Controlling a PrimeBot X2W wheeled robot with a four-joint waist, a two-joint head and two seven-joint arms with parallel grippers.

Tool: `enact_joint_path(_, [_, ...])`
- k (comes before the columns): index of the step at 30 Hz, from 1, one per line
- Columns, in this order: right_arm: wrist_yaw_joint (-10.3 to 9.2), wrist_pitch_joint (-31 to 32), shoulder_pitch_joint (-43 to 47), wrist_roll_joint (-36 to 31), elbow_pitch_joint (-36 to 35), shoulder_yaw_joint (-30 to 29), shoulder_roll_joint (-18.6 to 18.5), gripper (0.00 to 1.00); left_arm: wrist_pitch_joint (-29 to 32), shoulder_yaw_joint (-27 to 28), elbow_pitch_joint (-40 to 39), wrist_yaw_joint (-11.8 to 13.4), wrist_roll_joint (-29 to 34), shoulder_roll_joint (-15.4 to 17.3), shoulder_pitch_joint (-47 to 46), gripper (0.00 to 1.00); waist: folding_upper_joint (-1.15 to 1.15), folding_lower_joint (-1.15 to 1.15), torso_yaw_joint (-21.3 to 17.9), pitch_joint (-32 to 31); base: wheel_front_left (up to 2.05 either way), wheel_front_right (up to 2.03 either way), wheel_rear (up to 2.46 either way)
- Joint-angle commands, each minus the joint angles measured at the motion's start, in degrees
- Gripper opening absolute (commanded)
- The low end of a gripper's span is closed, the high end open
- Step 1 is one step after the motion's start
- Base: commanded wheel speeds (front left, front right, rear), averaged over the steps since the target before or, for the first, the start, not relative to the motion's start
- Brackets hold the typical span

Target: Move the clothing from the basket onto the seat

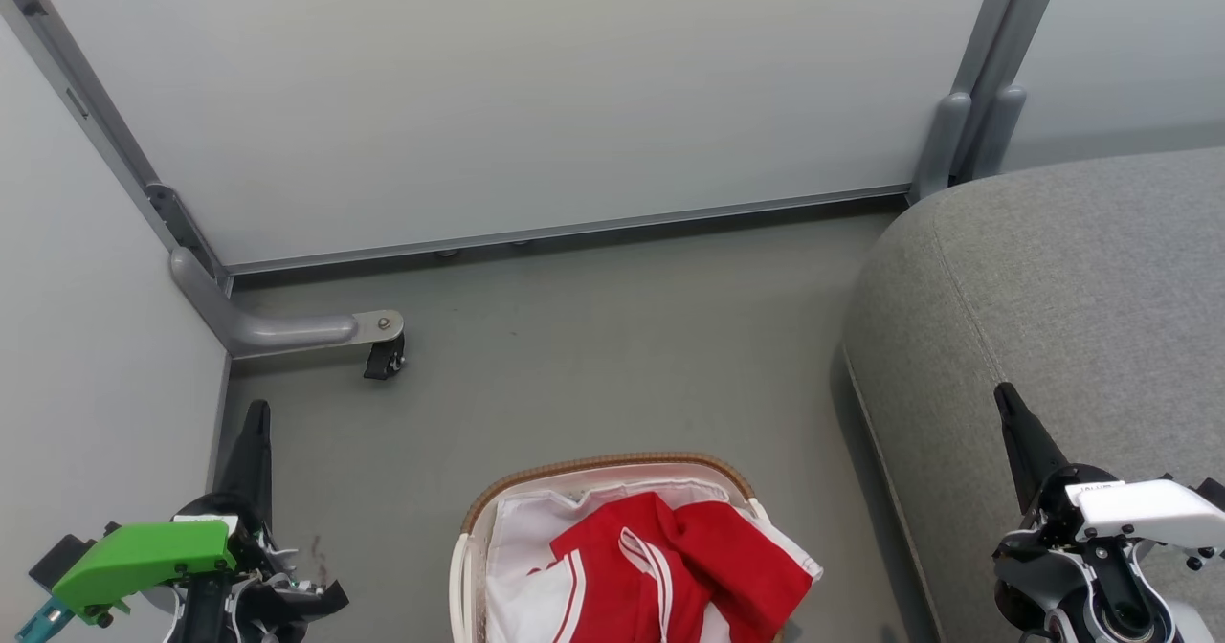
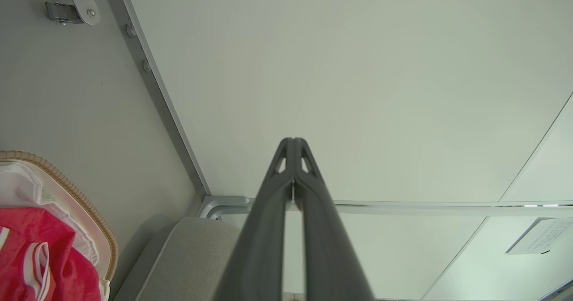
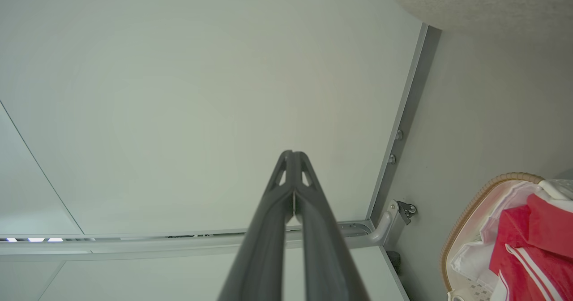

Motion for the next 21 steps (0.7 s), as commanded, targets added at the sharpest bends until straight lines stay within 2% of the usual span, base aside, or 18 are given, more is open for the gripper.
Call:
enact_joint_path(1, [-0.02, 0.03, -0.48, 0.18, -0.16, -0.08, -0.36, 0.0, 0.18, 0.07, -0.06, -0.35, -0.18, 0.35, -0.62, 0.0, 0.0, 0.0, 0.0, 0.0, 0.0, 0.0, 0.0])
enact_joint_path(21, [-0.02, 0.03, -0.48, 0.18, -0.16, -0.08, -0.36, 0.0, 0.18, 0.07, -0.06, -0.35, -0.18, 0.35, -0.62, 0.0, 0.0, 0.0, 0.0, 0.0, 0.0, 0.0, 0.0])
